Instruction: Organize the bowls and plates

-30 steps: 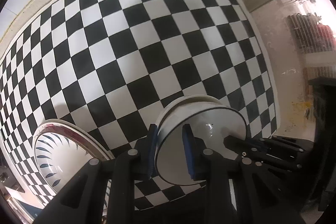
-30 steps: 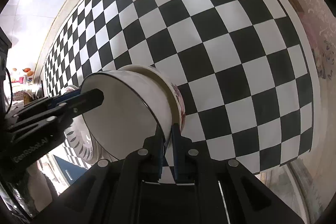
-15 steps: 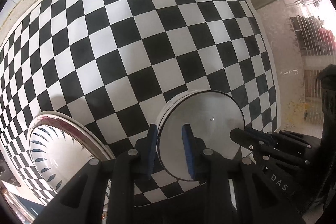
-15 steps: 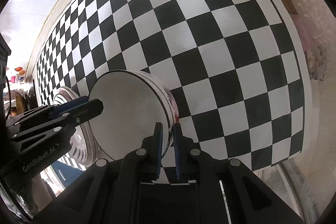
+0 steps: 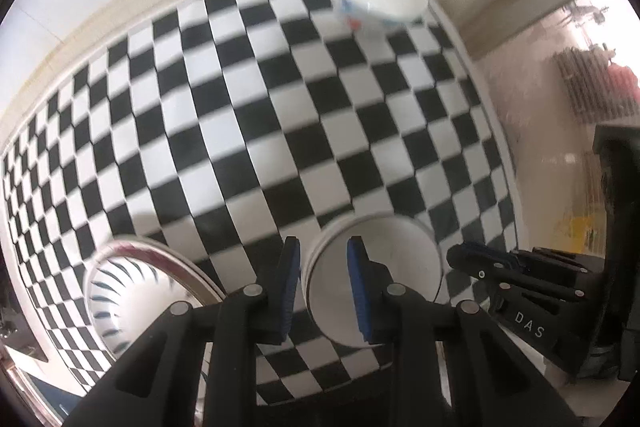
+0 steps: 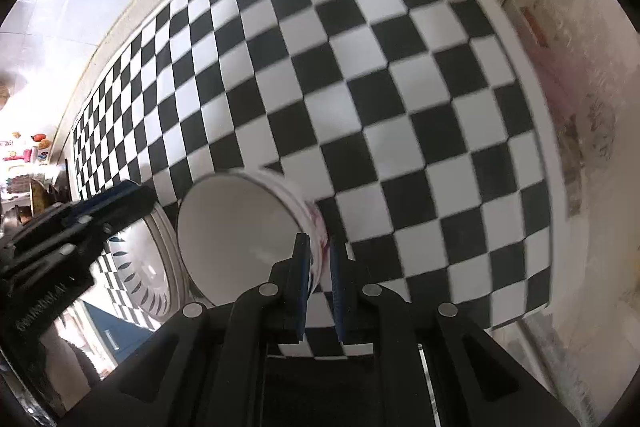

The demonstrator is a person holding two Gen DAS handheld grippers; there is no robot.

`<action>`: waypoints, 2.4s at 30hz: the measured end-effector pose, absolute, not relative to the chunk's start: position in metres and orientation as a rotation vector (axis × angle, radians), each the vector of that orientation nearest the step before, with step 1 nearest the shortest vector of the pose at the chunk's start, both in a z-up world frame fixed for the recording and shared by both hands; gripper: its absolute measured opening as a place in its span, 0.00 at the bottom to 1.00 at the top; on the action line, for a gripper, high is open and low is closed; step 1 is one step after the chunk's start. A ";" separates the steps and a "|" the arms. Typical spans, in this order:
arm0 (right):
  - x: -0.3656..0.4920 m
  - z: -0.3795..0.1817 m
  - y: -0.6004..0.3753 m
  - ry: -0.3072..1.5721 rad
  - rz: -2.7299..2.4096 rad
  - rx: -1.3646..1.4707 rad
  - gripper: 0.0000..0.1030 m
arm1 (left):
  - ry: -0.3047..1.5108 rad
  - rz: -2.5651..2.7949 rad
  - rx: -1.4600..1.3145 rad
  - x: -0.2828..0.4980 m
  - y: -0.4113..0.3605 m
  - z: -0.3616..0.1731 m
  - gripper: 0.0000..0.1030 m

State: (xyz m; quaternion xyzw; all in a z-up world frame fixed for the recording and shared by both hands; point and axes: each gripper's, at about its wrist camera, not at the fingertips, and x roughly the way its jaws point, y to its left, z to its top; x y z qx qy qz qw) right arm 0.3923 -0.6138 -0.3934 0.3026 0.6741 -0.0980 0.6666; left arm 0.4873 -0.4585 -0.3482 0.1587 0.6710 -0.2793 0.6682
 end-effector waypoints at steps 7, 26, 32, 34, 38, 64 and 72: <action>0.410 -0.366 -0.636 1.465 -0.232 0.592 0.38 | 1.408 -0.598 0.316 0.510 -0.472 -0.321 0.22; 0.482 -0.361 -0.726 1.310 -0.314 0.647 0.88 | 1.356 -0.520 0.273 0.590 -0.534 -0.326 0.25; 0.511 -0.369 -0.749 1.268 -0.336 0.668 0.88 | 1.411 -0.526 0.228 0.629 -0.556 -0.346 0.25; 0.523 -0.374 -0.754 1.266 -0.341 0.672 0.86 | 1.442 -0.528 0.217 0.640 -0.563 -0.354 0.25; 0.545 -0.385 -0.764 1.277 -0.346 0.677 0.79 | 1.487 -0.552 0.209 0.654 -0.580 -0.371 0.25; 0.589 -0.446 -0.762 1.395 -0.288 0.757 0.11 | 1.601 -0.665 0.206 0.665 -0.605 -0.423 0.22; 0.566 -0.409 -0.738 1.366 -0.265 0.733 0.11 | 1.546 -0.681 0.207 0.646 -0.582 -0.381 0.22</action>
